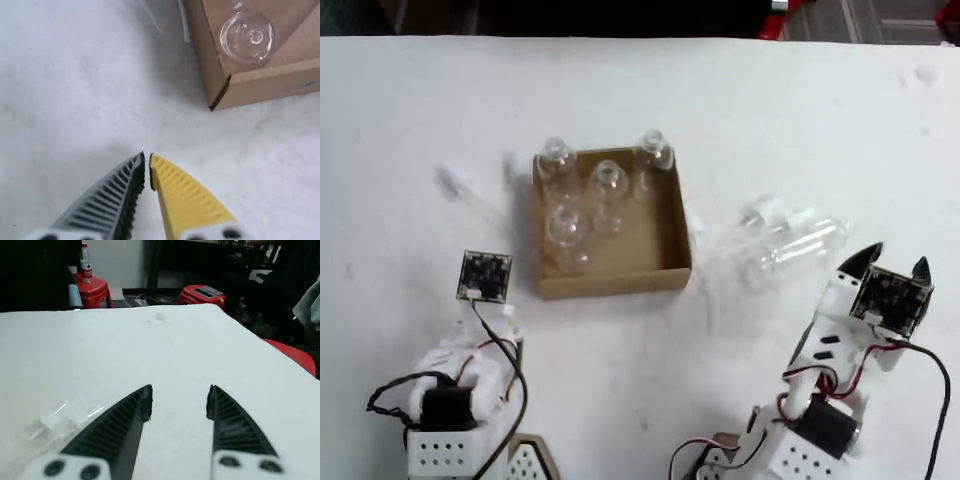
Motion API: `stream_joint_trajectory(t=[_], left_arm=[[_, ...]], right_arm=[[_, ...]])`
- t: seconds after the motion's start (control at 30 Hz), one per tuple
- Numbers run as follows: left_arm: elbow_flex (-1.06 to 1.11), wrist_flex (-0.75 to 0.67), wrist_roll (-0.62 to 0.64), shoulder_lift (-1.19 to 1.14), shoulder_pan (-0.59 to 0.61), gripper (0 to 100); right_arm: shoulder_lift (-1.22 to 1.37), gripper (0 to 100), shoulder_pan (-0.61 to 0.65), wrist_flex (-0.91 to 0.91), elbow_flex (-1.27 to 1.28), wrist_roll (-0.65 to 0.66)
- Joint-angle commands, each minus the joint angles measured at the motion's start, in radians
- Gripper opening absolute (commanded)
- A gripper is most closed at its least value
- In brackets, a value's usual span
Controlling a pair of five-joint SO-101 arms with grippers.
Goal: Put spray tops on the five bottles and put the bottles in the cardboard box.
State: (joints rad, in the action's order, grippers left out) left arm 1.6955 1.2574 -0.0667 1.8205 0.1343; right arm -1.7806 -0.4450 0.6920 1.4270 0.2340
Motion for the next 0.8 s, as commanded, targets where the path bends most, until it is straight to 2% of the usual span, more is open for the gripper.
stream_joint_trajectory(t=[0.0, 0.2, 0.33, 0.47, 0.77], left_arm=[[-0.003, -0.017, 0.009, 0.010, 0.012, 2], [-0.003, -0.017, 0.009, 0.010, 0.012, 2], [-0.003, -0.017, 0.009, 0.010, 0.012, 2], [-0.003, -0.017, 0.009, 0.010, 0.012, 2], [-0.003, -0.017, 0.009, 0.010, 0.012, 2]], right_arm=[[0.001, 15.6, 0.091, 0.188, -0.190, 0.012], [0.113, 15.6, 0.117, 0.251, -0.275, 0.014], [0.361, 15.6, 0.116, 0.268, -0.405, 0.011], [0.676, 15.6, 0.116, 0.380, -0.637, 0.003], [1.219, 15.6, 0.073, 0.636, -1.168, -0.195]])
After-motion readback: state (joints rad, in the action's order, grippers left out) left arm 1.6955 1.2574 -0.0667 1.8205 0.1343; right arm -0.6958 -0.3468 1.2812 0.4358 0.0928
